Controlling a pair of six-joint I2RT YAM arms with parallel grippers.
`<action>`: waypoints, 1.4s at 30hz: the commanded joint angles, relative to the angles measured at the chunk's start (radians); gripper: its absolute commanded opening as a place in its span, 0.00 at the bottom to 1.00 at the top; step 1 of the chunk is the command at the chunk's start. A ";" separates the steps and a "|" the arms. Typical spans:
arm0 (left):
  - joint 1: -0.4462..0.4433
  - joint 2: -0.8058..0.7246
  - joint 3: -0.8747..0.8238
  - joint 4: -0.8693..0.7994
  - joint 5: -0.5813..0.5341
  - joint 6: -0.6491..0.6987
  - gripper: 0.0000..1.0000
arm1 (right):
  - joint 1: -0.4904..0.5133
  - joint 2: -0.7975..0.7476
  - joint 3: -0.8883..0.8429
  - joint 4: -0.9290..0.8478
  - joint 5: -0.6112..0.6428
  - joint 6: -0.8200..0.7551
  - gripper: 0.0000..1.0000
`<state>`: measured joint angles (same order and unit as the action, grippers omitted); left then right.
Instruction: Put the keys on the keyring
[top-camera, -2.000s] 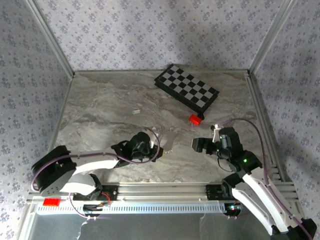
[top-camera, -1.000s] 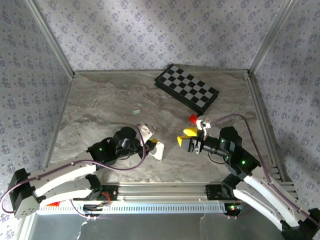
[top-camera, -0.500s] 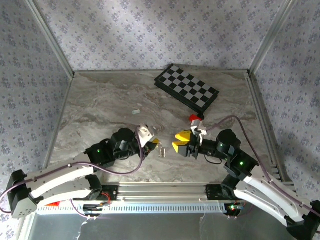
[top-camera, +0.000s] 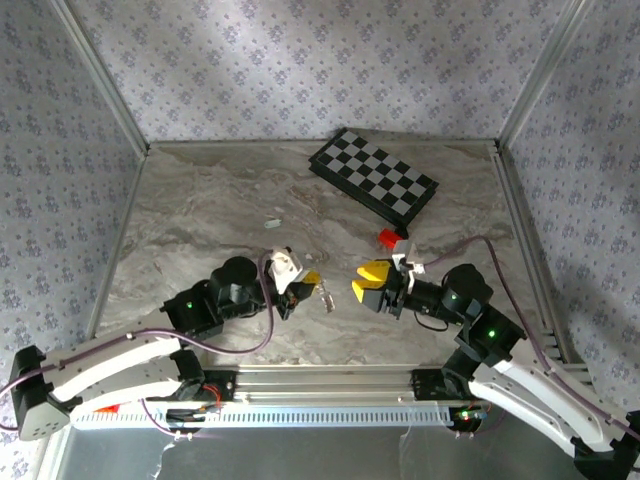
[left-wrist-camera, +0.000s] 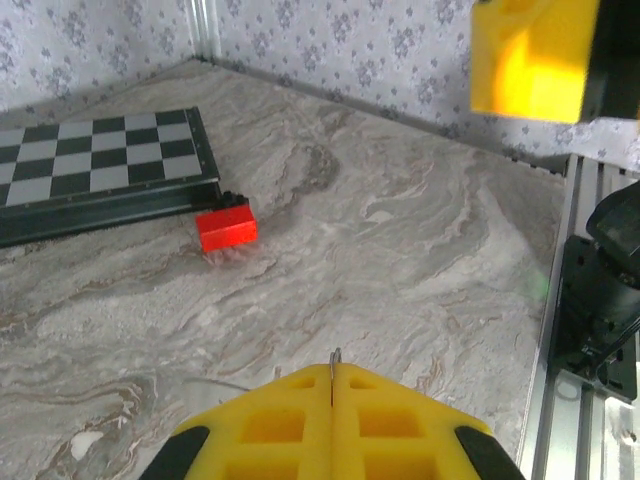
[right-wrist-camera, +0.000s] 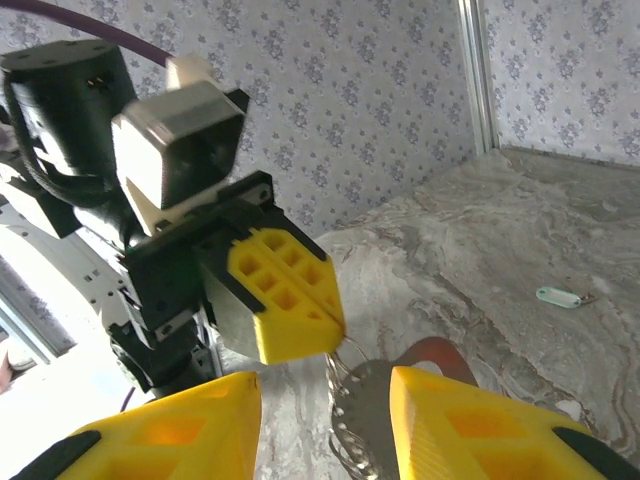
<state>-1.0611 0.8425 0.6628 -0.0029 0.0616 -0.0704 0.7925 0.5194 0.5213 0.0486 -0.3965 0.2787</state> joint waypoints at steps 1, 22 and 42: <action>-0.007 -0.036 0.013 0.077 0.027 0.010 0.00 | 0.002 0.008 0.004 0.003 0.013 -0.026 0.40; -0.008 -0.069 0.002 0.162 0.116 -0.007 0.00 | 0.006 0.108 0.036 0.127 -0.160 -0.049 0.29; -0.008 -0.067 -0.002 0.186 0.188 -0.025 0.00 | 0.039 0.167 0.056 0.177 -0.232 -0.056 0.28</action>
<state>-1.0626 0.7906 0.6617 0.1173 0.2192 -0.0799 0.8219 0.6842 0.5392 0.2001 -0.5976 0.2382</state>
